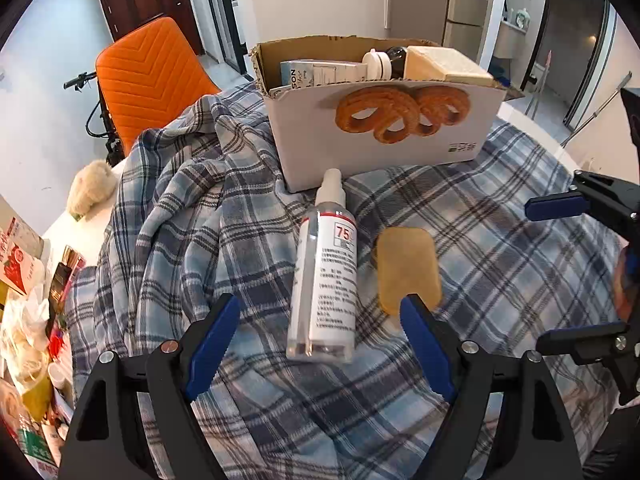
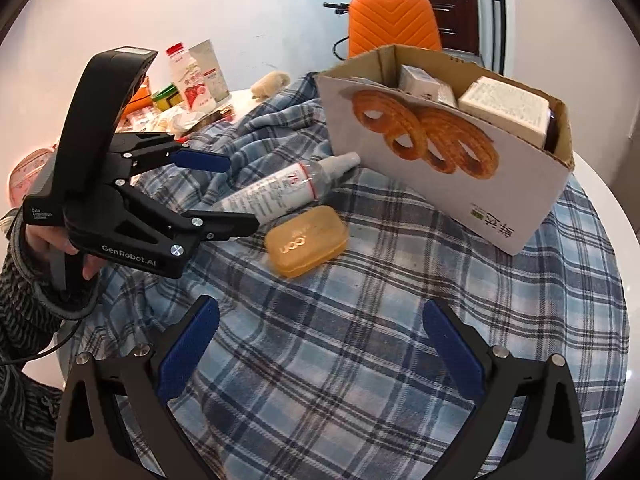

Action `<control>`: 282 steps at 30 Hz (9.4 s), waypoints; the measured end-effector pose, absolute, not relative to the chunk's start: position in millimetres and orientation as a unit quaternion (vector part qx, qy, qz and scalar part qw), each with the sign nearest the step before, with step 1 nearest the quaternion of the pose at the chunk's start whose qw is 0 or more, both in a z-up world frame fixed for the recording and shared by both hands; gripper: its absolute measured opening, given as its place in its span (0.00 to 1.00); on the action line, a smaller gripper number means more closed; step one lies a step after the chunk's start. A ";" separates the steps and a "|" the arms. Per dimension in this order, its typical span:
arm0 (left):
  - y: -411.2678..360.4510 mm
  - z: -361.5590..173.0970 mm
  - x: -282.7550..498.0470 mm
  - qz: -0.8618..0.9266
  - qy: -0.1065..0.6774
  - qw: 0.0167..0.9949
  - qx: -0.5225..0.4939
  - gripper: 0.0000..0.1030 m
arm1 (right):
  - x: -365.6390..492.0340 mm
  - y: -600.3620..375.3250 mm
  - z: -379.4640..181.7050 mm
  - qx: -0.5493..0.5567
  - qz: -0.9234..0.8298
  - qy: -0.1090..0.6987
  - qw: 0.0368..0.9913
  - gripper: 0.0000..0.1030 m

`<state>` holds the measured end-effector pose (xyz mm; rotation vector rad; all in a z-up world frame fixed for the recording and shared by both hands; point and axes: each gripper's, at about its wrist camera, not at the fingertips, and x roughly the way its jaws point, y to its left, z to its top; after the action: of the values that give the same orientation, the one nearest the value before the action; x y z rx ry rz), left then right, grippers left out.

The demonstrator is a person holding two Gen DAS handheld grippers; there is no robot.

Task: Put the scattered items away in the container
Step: 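Reach the left gripper to the white spray bottle and close on it, then lift the spray bottle with the left gripper toward the cardboard box, then lower the spray bottle into the box and open the left gripper, then reach the right gripper to the orange soap bar and close on it, then carry the soap bar with the right gripper over the box and lower it, then open the right gripper to drop the soap bar into the box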

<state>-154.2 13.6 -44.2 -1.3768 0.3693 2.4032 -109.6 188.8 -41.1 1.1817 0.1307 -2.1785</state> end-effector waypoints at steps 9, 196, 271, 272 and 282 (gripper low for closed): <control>11.8 -56.8 -166.3 0.838 0.121 0.172 -0.503 0.40 | -112.0 190.7 -48.4 0.459 -0.827 0.045 0.322 0.98; -46.8 -32.4 -143.1 0.842 0.104 0.156 -0.505 0.82 | -133.7 138.2 -58.5 0.430 -0.836 0.136 0.312 0.62; 52.7 32.7 -192.9 0.873 0.116 0.211 -0.424 0.82 | -242.9 188.9 38.2 0.375 -0.898 0.036 0.229 0.68; 52.1 31.7 -192.1 0.873 0.115 0.211 -0.425 0.82 | -239.0 192.2 37.9 0.374 -0.899 0.034 0.226 0.68; 46.3 25.0 -189.6 0.868 0.078 0.204 -0.447 0.82 | -199.2 207.9 41.6 0.341 -0.921 0.041 0.184 0.97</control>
<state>-189.6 46.3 25.0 -1.2462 0.2184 2.4207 -199.2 207.9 41.6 0.9605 0.1162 -2.5965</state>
